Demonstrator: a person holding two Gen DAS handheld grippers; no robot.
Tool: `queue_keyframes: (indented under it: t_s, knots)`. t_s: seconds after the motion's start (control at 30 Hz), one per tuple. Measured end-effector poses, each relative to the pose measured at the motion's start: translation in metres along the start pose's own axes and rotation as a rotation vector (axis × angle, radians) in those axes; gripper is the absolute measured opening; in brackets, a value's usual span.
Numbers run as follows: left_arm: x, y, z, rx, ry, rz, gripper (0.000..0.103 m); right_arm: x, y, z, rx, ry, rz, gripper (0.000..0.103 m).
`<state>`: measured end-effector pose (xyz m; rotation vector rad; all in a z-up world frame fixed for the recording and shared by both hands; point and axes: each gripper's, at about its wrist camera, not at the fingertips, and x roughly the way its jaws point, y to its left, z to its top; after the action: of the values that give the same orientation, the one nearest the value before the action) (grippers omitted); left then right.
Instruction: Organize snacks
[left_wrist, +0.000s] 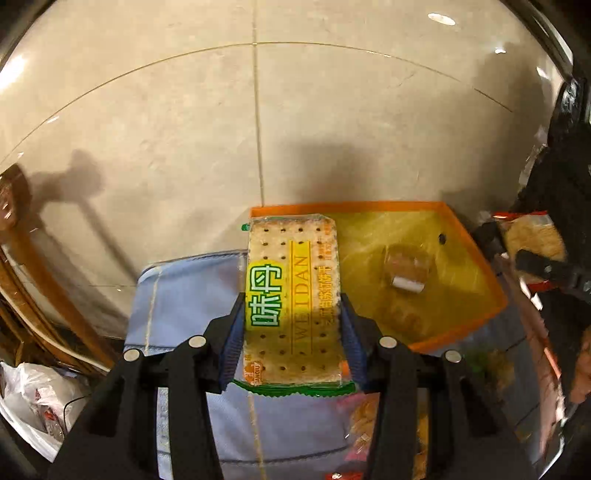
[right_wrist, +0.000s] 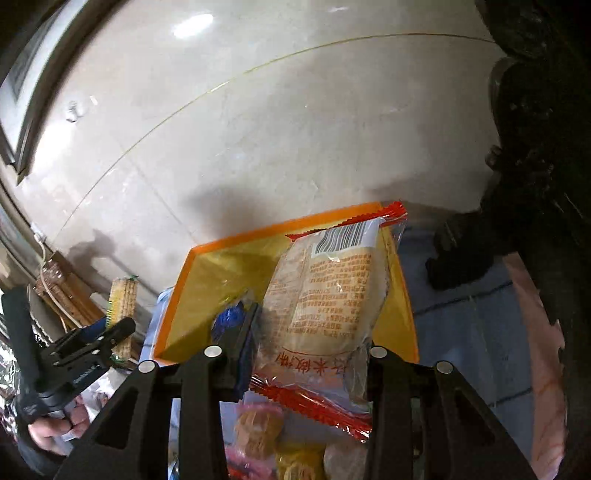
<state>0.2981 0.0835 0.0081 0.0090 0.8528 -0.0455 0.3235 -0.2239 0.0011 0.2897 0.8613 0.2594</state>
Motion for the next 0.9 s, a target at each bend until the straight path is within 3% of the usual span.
queue_keyframes:
  t_s: [0.1,0.13,0.17,0.2,0.23,0.3,0.4,0.5,0.57,0.67,0.73,0.8,0.9]
  knots:
    - [0.003,-0.008,0.008,0.003,-0.014,-0.019,0.046,0.012,-0.004,0.012,0.036,0.035,-0.002,0.042]
    - [0.008,-0.010,0.010,0.007,-0.011,-0.018,0.048,0.015,-0.004,0.013,0.051,0.052,0.007,0.062]
    - [0.010,-0.013,0.010,0.012,-0.017,-0.009,0.075,0.022,-0.006,0.016,0.056,0.077,0.001,0.083]
    - [0.010,-0.019,0.010,0.014,-0.044,0.064,0.095,0.024,-0.006,0.015,0.059,0.089,-0.031,0.100]
    - [0.015,-0.014,0.014,0.006,-0.087,0.117,0.099,0.023,-0.007,0.014,0.058,0.073,-0.071,0.099]
    - [0.010,-0.017,0.007,0.028,-0.142,0.118,0.099,0.018,-0.009,0.009,0.030,0.076,-0.106,0.099]
    - [0.008,-0.019,-0.010,0.039,-0.069,0.085,0.099,0.000,-0.016,-0.016,-0.021,0.064,-0.136,0.099]
    - [0.000,-0.012,-0.054,0.012,0.003,-0.018,0.099,-0.010,-0.013,-0.063,-0.281,0.066,-0.144,0.099]
    - [-0.002,-0.013,-0.082,-0.008,0.013,-0.030,0.099,-0.003,-0.016,-0.090,-0.396,0.084,-0.176,0.099]
    - [0.015,-0.021,-0.120,-0.066,0.052,-0.042,0.099,0.028,-0.045,-0.117,-0.305,0.214,-0.167,0.097]
    - [0.036,-0.035,-0.134,-0.043,0.133,-0.041,0.099,0.045,-0.059,-0.126,-0.269,0.217,-0.208,0.097]
    - [0.050,-0.051,-0.145,-0.017,0.159,-0.083,0.099,0.058,-0.064,-0.132,-0.297,0.216,-0.224,0.097]
    - [0.074,-0.068,-0.149,0.039,0.186,-0.035,0.099,0.075,-0.062,-0.139,-0.391,0.234,-0.240,0.097]
